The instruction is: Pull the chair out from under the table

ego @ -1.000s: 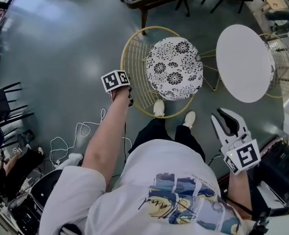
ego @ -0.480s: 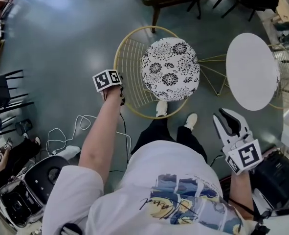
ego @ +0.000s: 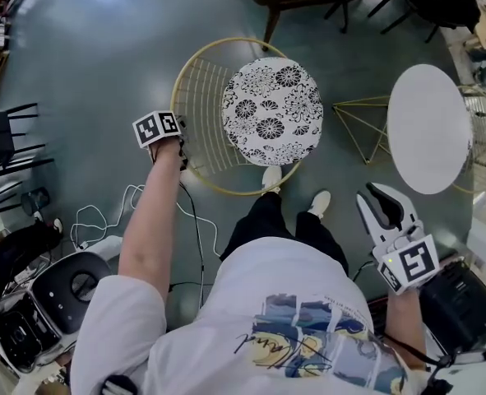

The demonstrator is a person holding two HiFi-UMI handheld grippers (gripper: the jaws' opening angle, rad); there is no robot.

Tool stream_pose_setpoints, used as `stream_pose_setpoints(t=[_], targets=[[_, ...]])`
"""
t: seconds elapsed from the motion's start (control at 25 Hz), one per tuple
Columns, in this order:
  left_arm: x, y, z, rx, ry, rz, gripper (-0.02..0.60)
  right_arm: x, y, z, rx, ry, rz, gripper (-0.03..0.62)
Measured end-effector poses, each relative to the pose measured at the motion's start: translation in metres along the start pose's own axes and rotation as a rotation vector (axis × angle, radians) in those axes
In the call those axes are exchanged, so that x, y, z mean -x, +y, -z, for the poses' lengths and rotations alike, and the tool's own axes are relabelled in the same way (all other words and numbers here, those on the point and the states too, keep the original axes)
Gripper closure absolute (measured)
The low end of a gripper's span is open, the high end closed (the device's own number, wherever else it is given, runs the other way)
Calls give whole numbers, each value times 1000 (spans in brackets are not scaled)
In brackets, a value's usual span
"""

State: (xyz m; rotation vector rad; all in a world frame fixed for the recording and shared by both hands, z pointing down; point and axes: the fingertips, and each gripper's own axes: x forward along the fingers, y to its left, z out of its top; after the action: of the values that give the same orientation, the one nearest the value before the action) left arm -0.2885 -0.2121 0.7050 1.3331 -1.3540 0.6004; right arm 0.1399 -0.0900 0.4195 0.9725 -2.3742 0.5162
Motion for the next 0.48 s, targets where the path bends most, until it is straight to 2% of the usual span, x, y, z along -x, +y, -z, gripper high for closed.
stream_pose_setpoints(t=[0.28, 0.48], targets=[[13, 27, -19, 1, -31, -39, 574, 4, -5, 0, 16, 13, -11, 505], [14, 27, -21, 5, -33, -39, 569, 6, -6, 0, 29, 21, -21, 505]])
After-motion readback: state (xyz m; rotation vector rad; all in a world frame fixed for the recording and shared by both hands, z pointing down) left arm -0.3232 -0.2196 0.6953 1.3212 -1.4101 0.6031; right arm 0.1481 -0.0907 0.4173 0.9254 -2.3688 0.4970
